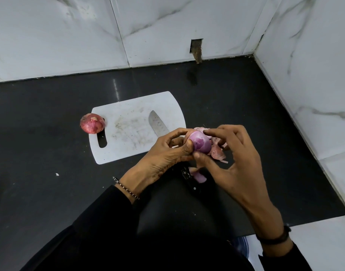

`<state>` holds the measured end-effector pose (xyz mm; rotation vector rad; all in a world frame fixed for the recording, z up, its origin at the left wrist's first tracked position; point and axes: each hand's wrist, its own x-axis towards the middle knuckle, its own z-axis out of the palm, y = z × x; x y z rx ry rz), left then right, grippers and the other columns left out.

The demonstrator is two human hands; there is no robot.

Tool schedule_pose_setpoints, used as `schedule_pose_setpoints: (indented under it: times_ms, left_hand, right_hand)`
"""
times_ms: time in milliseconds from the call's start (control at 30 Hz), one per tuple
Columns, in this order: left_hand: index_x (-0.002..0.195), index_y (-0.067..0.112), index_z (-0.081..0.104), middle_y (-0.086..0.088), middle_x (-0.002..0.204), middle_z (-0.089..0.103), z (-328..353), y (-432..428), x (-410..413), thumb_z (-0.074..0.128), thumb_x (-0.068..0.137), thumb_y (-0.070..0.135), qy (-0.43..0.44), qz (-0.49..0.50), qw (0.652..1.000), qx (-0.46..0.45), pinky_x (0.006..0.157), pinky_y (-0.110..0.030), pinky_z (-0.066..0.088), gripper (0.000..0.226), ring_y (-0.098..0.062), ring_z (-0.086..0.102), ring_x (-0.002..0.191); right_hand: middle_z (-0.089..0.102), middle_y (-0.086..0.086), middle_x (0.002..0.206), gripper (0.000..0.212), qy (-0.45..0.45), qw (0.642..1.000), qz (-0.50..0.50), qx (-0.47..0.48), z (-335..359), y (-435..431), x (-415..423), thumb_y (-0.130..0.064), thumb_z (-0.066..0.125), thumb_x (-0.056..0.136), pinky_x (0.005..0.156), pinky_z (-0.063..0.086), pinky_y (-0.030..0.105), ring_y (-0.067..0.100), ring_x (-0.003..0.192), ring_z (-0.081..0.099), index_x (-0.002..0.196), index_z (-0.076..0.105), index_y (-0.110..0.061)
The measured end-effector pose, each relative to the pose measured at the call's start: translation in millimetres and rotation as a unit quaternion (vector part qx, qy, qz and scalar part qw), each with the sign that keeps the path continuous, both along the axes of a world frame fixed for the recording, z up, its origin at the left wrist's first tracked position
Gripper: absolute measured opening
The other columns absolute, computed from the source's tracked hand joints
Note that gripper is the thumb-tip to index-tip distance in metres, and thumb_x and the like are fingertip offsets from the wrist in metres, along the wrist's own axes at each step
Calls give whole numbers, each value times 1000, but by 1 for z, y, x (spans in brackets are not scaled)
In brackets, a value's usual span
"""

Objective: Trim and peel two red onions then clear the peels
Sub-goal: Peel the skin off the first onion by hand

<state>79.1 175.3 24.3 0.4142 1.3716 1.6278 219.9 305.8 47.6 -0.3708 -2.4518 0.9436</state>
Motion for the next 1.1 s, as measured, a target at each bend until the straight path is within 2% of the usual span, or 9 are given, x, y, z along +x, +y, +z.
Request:
schedule_pose_setpoints:
  times_ms: [133, 267, 367, 500, 600, 767, 933, 1000, 1100]
  left_hand:
    - [104, 35, 77, 0, 112, 74, 3, -3, -2, 78, 60, 48, -6, -18, 1000, -8, 76, -28, 61, 45, -26, 71, 109]
    - [104, 34, 77, -4, 109, 76, 7, -3, -3, 73, 67, 43, -15, -46, 999, -16, 76, -32, 62, 38, -30, 73, 99]
    - [114, 24, 72, -10, 107, 75, 7, -3, -3, 71, 70, 44, -11, -52, 998, -15, 78, -37, 62, 48, -35, 73, 93]
    - [121, 12, 67, -18, 110, 73, 7, -1, -2, 74, 69, 42, -2, -41, 999, -27, 76, -40, 63, 61, -38, 73, 89]
    - [118, 13, 70, -17, 110, 73, 8, 0, -1, 76, 67, 41, 7, -26, 998, -49, 71, -34, 62, 58, -36, 74, 87]
    - [107, 18, 75, -7, 101, 75, 7, 1, 2, 75, 71, 34, 25, 0, 998, -63, 67, -30, 60, 39, -30, 76, 83]
    - [114, 14, 73, -12, 107, 74, 6, 0, 0, 73, 74, 40, 24, -4, 996, -86, 69, -30, 60, 48, -28, 75, 90]
    - [116, 15, 73, -14, 109, 74, 7, -1, 0, 71, 73, 45, 9, -11, 995, -98, 69, -29, 60, 52, -30, 72, 93]
    - [111, 20, 75, -17, 107, 74, 8, -2, -2, 72, 67, 53, 2, -35, 994, -102, 72, -33, 59, 55, -33, 65, 85]
  right_hand:
    - [53, -4, 120, 57, -43, 997, 41, 41, 7, 10, 2, -58, 67, 78, 87, 43, 12, 9, 108, 52, 122, 65, -22]
    - [56, -7, 113, 50, -41, 997, 63, 19, 12, 14, 3, -57, 67, 79, 83, 41, 5, 1, 98, 51, 116, 66, -22]
    - [58, -8, 113, 51, -54, 996, 63, 36, 14, 15, 3, -58, 64, 82, 80, 44, 10, 3, 97, 54, 115, 66, -19]
    - [64, -2, 113, 51, -64, 994, 59, 74, 15, 13, 2, -54, 59, 87, 80, 55, 25, 12, 98, 60, 116, 67, -13]
    - [67, 2, 109, 50, -69, 991, 57, 102, 16, 10, 1, -52, 56, 88, 77, 58, 31, 15, 93, 62, 115, 68, -11]
    - [69, 6, 102, 49, -68, 988, 44, 128, 11, 8, -1, -49, 57, 87, 76, 56, 30, 18, 88, 64, 109, 70, -7]
    - [69, 5, 102, 47, -68, 991, 45, 110, 7, 7, -2, -48, 56, 88, 74, 58, 34, 17, 87, 64, 111, 68, -9]
    - [65, 2, 110, 50, -82, 992, 65, 73, 7, 10, -1, -51, 56, 87, 78, 57, 29, 13, 93, 62, 119, 65, -13]
    - [58, -4, 115, 56, -101, 989, 93, 56, 6, 14, -1, -57, 65, 82, 78, 45, 11, 9, 97, 55, 123, 62, -19]
